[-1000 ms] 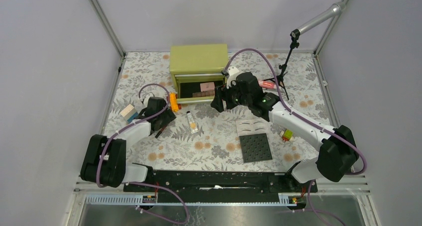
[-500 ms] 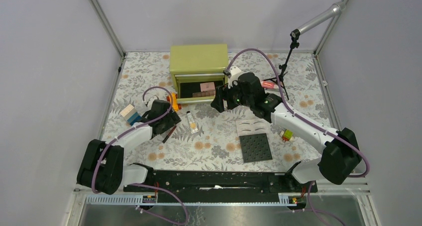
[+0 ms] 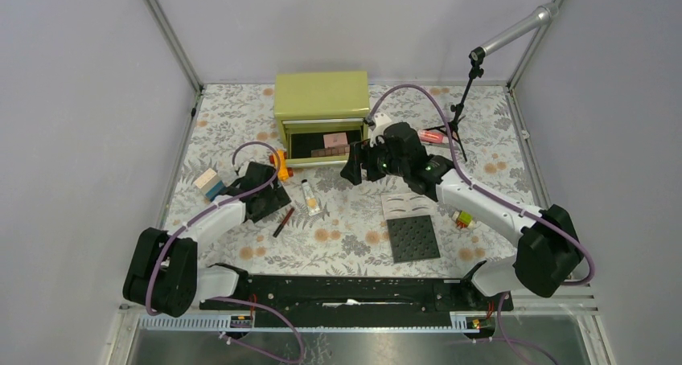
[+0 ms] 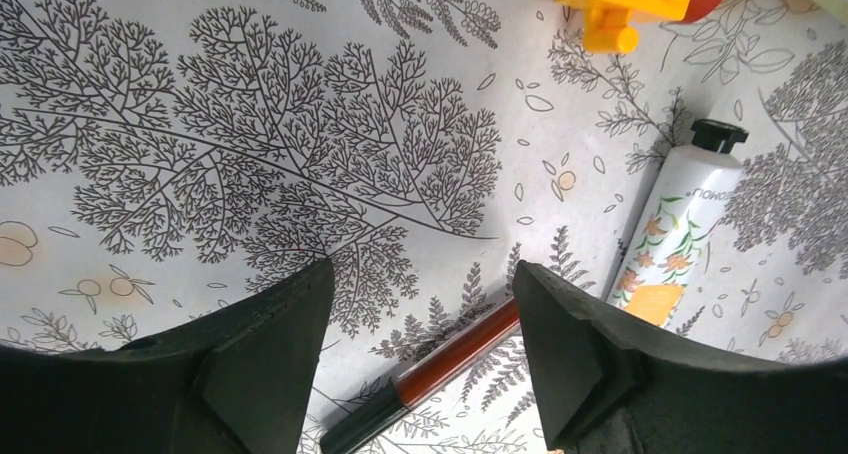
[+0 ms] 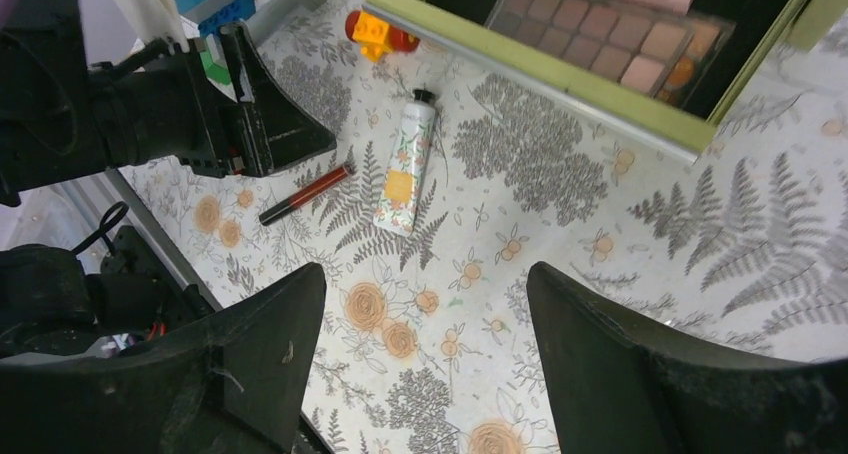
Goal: Organize the makeup
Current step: Pick up the makeup from the center of the board.
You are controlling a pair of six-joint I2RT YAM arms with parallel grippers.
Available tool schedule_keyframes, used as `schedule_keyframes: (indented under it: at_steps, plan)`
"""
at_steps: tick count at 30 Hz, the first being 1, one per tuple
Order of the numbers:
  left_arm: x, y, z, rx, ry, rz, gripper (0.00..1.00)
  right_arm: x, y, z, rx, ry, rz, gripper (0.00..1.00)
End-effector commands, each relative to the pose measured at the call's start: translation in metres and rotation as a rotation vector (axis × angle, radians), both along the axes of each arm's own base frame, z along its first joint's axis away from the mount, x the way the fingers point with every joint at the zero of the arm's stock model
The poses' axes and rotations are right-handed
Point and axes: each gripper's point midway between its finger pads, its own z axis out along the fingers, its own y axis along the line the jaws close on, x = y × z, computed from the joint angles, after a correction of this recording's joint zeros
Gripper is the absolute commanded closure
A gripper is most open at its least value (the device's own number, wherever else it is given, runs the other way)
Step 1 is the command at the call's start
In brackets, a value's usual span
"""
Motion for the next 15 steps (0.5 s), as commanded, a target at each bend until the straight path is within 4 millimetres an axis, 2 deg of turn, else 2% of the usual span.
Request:
schedule_keyframes:
  at_steps: [1, 5, 10, 15]
  plan:
    - [-0.013, -0.004, -0.001, 0.016, 0.044, -0.092, 0.26, -0.007, 0.008, -0.023, 0.054, 0.114, -0.039, 0.20]
    - [-0.028, -0.025, -0.002, 0.043, 0.056, -0.167, 0.24, -0.011, 0.008, -0.037, 0.042, 0.156, -0.048, 0.19]
    - [-0.048, -0.037, -0.008, 0.095, 0.065, -0.202, 0.20, -0.010, 0.007, -0.035, 0.045, 0.149, -0.047, 0.19]
    - [-0.055, -0.041, -0.013, 0.112, 0.074, -0.224, 0.17, -0.012, 0.008, -0.033, 0.052, 0.152, -0.041, 0.19]
